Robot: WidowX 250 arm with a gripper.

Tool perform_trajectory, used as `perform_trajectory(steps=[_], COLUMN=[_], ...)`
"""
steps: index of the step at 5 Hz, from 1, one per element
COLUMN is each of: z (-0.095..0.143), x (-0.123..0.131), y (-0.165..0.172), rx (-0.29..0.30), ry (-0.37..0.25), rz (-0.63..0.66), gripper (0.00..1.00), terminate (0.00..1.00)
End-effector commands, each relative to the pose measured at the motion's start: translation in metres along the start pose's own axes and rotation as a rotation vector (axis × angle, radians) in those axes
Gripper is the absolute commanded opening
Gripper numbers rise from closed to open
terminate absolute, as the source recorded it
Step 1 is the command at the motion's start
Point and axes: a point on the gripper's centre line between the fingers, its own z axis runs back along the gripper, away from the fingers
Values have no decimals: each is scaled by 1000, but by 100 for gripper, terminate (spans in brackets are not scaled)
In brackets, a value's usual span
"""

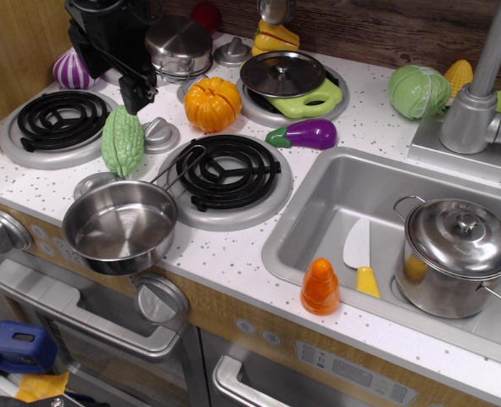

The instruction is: Put green squash in pot or pan

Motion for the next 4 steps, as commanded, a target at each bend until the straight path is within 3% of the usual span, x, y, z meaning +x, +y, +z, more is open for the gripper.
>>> perform_trajectory(steps=[1,2,4], z=[-8,-25,-50], x=[-6,-4,-5], y=[19,19,24], rx=[117,261,273], ry=[-3,55,-44], rz=[212,399,428], gripper=[100,100,100], terminate=[0,0,0])
